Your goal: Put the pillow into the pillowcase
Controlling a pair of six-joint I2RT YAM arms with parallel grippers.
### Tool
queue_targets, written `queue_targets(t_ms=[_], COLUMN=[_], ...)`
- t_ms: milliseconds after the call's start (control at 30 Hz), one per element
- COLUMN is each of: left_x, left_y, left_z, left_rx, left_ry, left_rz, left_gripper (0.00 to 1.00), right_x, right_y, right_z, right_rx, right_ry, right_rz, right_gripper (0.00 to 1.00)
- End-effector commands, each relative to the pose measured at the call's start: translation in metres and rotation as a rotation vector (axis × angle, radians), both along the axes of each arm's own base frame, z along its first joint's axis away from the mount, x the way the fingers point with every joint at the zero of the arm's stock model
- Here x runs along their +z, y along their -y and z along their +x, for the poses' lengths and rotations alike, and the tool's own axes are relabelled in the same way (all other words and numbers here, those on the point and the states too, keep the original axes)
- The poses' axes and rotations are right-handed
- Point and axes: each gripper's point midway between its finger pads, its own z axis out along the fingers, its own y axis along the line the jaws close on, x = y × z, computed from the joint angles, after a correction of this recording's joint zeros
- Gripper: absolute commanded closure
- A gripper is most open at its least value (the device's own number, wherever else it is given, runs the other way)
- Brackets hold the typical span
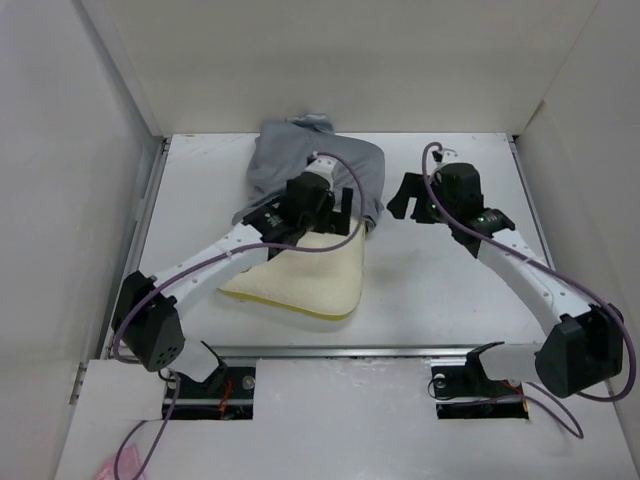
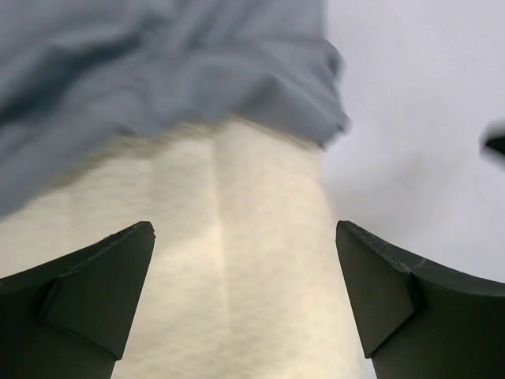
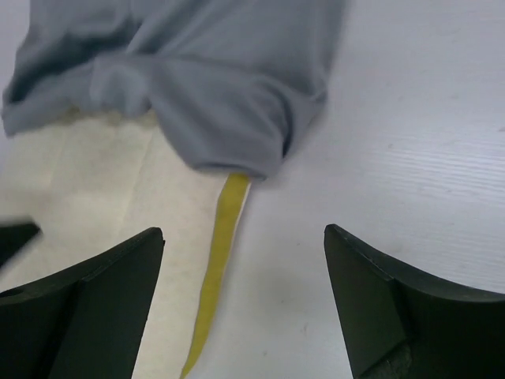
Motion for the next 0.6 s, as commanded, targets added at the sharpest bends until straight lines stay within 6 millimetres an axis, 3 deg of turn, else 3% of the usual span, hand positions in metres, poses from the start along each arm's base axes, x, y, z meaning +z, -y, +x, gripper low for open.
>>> queue_targets(t_ms=[0,167,200,267,300,367,400,433,467,500,567], left_x=[-0.041,-0.097,-0.122,-0.137,-0.161,-0.175,-0.190,-0.195,-0.196,-0.196,-0.186], left_y=[0.042,0.060,0.058,0.047,0.045,0.039,0.037,0.037,0.041,0.033,0.029], left_z=[-0.052,-0.075,-0.073,-0.063,-0.064,-0.058,-0.057,-0.057,-0.055,-0.049,-0.044], left_rx=[-0.238,-0.249,-0.219,-0.127,-0.091,-0.049,-0.034,-0.034,-0.025,0.024,0.054], left_ry=[-0.110,-0.249,-0.299,-0.322,-0.360,-0.376,-0.394,-0.405,-0.405,-0.396,-0.366], left_rz=[0.054,0.154,0.208,0.300,0.355,0.425,0.455,0.470,0.458,0.477,0.479], left_gripper=[0.00,0.00,0.00,0.00,0.00,0.00,0.07,0.33,0.74,1.00,1.00], right_x=[0.007,-0.002,-0.008,-0.022,-0.032,-0.041,-0.050,-0.054,-0.062,-0.066,-0.068], right_y=[0.031,0.042,0.039,0.036,0.035,0.026,0.023,0.021,0.017,0.015,0.000], right_z=[0.007,0.011,0.011,0.014,0.013,0.014,0.015,0.016,0.014,0.023,0.023], right_rx=[-0.120,-0.146,-0.130,-0.117,-0.109,-0.046,-0.028,-0.008,0.032,0.044,0.148], right_ry=[-0.013,-0.031,-0.050,-0.073,-0.089,-0.087,-0.095,-0.090,-0.089,-0.056,-0.024], right_rz=[-0.041,-0.056,-0.053,-0.064,-0.064,-0.054,-0.059,-0.061,-0.059,-0.066,-0.044], right_gripper=[0.12,0.12,0.12,0.12,0.12,0.12,0.12,0.12,0.12,0.13,0.15])
